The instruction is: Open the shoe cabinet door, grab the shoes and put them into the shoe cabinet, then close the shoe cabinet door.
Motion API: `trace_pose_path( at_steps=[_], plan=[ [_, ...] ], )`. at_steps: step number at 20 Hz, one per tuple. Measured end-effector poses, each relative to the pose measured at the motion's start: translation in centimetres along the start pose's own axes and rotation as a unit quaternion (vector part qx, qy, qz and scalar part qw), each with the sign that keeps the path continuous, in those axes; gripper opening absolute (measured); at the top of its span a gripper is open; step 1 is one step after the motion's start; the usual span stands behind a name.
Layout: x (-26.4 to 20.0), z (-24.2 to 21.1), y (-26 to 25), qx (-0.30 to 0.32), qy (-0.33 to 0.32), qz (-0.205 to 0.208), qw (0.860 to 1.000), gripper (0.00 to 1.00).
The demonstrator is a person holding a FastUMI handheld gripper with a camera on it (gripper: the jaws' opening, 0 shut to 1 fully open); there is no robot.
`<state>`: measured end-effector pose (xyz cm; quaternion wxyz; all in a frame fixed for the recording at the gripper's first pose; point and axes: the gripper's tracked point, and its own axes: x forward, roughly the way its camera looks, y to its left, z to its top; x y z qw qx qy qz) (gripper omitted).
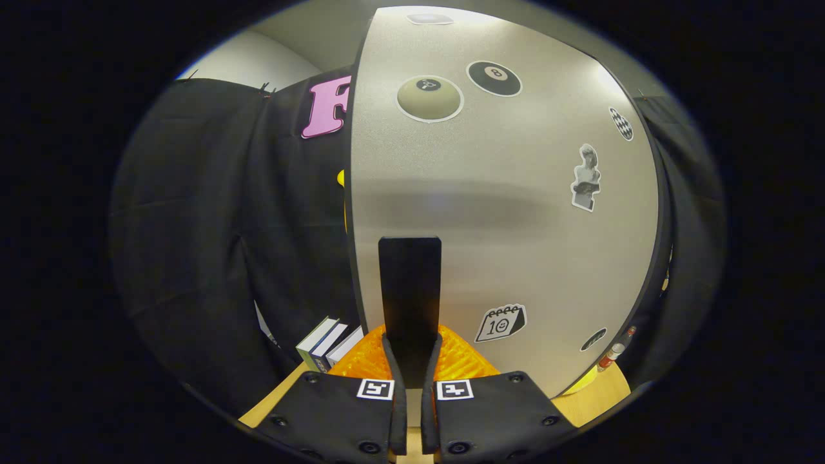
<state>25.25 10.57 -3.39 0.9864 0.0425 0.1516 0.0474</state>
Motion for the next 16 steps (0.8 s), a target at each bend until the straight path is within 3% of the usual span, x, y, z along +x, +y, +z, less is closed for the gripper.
trace_pose_path(
  at_steps=[7, 16],
  plan=[
    [-5.2, -0.2, -0.5, 0.005, -0.016, 0.028, 0.999, 0.1],
    [-8.6, -0.8, -2.9, 0.002, -0.034, 0.039, 0.999, 0.1]
  ],
)
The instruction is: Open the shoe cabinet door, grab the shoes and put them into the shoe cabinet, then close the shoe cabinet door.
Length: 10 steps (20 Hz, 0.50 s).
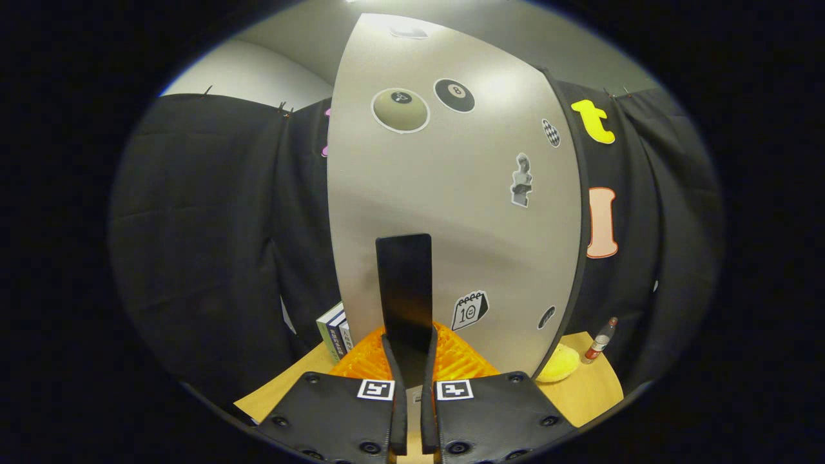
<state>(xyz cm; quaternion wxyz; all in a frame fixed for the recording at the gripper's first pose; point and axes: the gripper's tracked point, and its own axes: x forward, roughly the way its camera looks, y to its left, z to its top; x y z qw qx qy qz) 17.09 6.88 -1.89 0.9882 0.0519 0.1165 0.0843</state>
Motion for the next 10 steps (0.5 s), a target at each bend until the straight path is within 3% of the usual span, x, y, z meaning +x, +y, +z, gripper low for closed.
trace_pose_path(
  at_steps=[10],
  plan=[
    [-4.0, -0.3, -3.1, 0.002, -0.006, -0.008, 1.0, 0.1]
  ],
)
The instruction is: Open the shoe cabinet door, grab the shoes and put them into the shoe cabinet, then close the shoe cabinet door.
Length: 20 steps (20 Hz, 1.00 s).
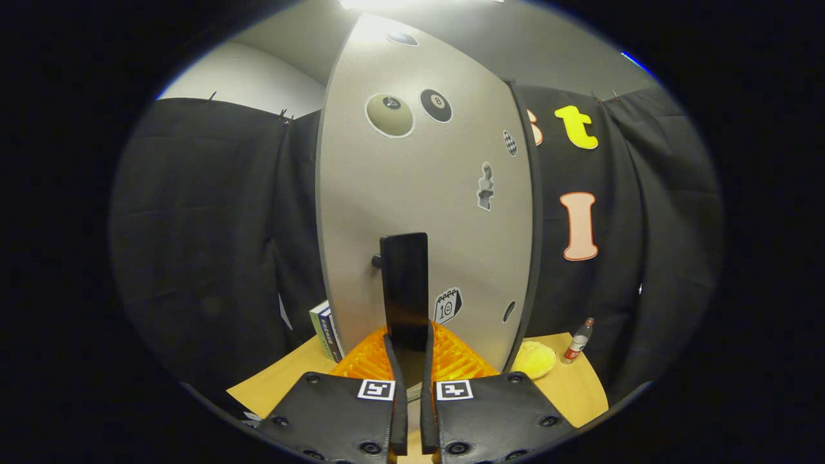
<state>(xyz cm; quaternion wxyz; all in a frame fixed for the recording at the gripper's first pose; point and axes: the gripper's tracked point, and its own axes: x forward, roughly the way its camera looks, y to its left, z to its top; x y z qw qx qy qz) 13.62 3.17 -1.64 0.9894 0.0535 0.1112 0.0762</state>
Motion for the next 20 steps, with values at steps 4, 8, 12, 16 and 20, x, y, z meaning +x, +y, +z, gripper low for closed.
trace_pose_path(
  at_steps=[4, 8, 12, 16, 20],
  plan=[
    [-1.1, -0.1, -1.8, 0.002, 0.002, -0.023, 1.0, 0.09],
    [-2.3, -0.2, -4.1, -0.001, 0.003, -0.065, 0.998, 0.09],
    [-2.8, -0.7, -6.5, -0.007, 0.009, -0.101, 0.995, 0.08],
    [-4.4, -1.0, -10.1, -0.005, 0.01, -0.136, 0.991, 0.04],
    [-6.2, -1.0, -14.1, 0.014, 0.003, -0.165, 0.986, 0.04]
  ],
)
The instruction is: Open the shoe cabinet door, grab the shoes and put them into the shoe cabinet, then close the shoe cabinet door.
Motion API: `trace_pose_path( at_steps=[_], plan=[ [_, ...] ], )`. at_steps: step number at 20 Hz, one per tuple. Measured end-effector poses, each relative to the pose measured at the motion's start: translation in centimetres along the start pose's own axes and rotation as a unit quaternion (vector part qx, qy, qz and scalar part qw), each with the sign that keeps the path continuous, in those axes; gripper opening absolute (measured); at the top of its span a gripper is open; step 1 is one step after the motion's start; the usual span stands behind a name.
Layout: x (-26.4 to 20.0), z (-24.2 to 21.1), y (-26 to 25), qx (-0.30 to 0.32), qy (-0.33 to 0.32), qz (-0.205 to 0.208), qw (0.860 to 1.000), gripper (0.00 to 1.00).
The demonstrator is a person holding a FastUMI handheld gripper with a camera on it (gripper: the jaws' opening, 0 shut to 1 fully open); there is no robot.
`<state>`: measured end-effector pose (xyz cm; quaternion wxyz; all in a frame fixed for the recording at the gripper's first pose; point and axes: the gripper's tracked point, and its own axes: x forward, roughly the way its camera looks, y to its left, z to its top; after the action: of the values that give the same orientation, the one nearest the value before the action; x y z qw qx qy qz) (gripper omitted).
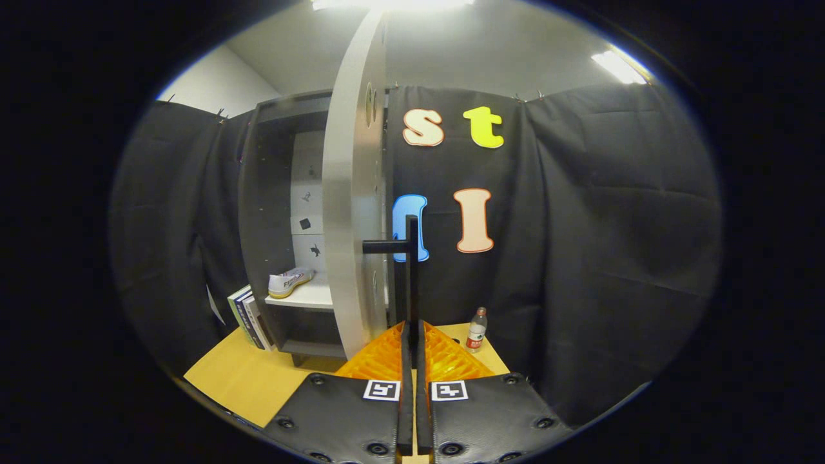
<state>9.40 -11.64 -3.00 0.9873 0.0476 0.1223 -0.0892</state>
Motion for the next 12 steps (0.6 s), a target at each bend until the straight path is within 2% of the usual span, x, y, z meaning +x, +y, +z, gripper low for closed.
trace_pose_path(
  at_steps=[2, 5, 9, 11, 12],
  plan=[
    [-0.4, 0.5, -1.6, 0.012, -0.012, -0.018, 1.0, 0.02],
    [-1.5, 0.2, -2.8, 0.039, -0.012, -0.021, 0.999, 0.03],
    [-4.3, -0.4, -2.8, 0.036, 0.0, -0.025, 0.999, 0.02],
    [-5.2, -1.6, -1.3, 0.041, 0.011, -0.017, 0.999, 0.12],
    [-5.5, -2.1, -0.1, 0.043, 0.016, -0.008, 0.999, 0.23]
  ],
)
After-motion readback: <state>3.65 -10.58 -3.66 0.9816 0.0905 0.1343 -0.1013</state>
